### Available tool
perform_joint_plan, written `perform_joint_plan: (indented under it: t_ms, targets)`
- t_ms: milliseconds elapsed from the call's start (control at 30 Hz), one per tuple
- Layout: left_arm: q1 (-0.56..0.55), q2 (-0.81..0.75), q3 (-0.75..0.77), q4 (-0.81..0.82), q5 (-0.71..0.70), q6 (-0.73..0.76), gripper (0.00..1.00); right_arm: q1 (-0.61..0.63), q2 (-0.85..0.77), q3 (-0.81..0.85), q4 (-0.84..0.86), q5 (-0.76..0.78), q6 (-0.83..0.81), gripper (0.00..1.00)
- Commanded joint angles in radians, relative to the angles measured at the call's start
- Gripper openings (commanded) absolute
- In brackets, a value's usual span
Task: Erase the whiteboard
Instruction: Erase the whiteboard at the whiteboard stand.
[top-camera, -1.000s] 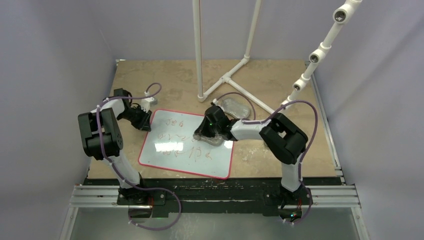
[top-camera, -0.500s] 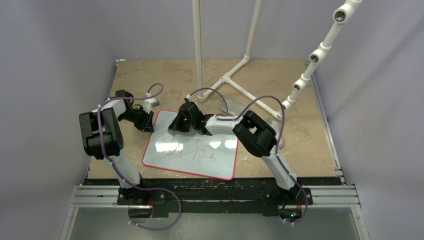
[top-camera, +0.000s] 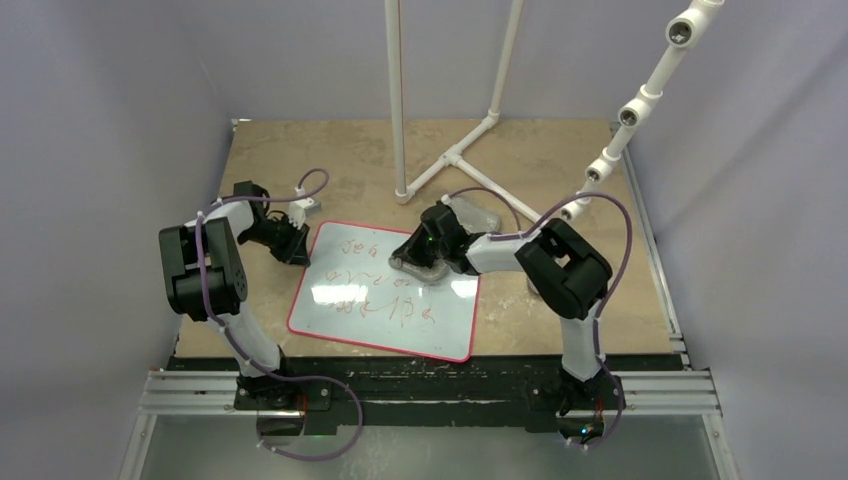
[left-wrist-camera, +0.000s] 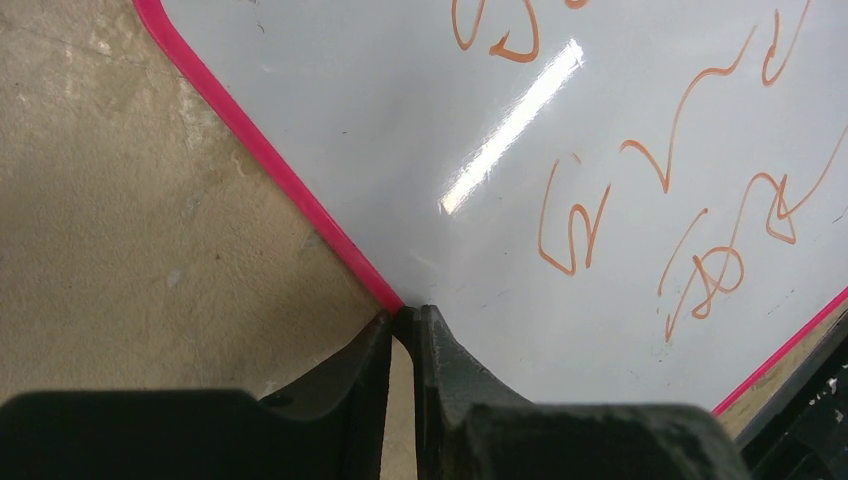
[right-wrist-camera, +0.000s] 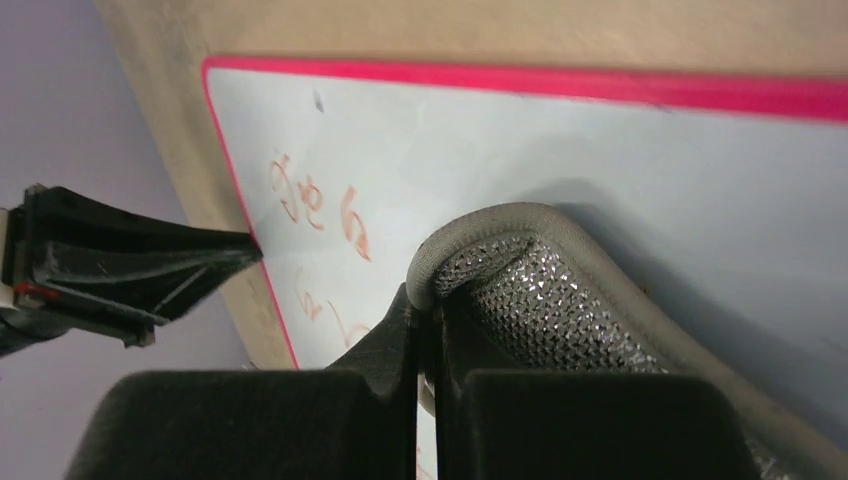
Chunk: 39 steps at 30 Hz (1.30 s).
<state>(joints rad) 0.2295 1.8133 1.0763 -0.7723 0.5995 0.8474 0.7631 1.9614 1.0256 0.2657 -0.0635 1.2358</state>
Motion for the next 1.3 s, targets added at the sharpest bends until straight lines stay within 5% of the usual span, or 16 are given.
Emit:
perform_joint_plan:
  t_ms: [0,267,600,733,1067,1167,1267]
  targets:
    - [-0.016,0.071,-0.087,-0.017,-0.142,0.018,0.13,0.052,0.153,0.170,-0.045,0.035,-0.035,0.00]
    - [-0.017,0.070,-0.091,-0.012,-0.157,0.016,0.11,0.128,0.438,0.587,-0.027,-0.109,0.033,0.00]
    - [-0.017,0.074,-0.083,-0.001,-0.165,0.019,0.09,-0.001,0.061,0.000,-0.024,-0.015,0.017,0.00]
    - [-0.017,0.073,-0.077,-0.005,-0.160,0.016,0.08,0.007,0.142,0.096,-0.048,-0.015,-0.033,0.00]
    - [-0.016,0.068,-0.096,0.002,-0.164,0.015,0.06,0.106,0.488,0.637,-0.047,-0.079,0.051,0.00]
    - [-0.018,0.069,-0.099,0.007,-0.168,0.017,0.06,0.110,0.486,0.627,-0.071,-0.081,0.054,0.00]
    - [-0.016,0.066,-0.101,0.011,-0.174,0.022,0.05,0.090,0.350,0.413,-0.069,-0.047,0.068,0.00]
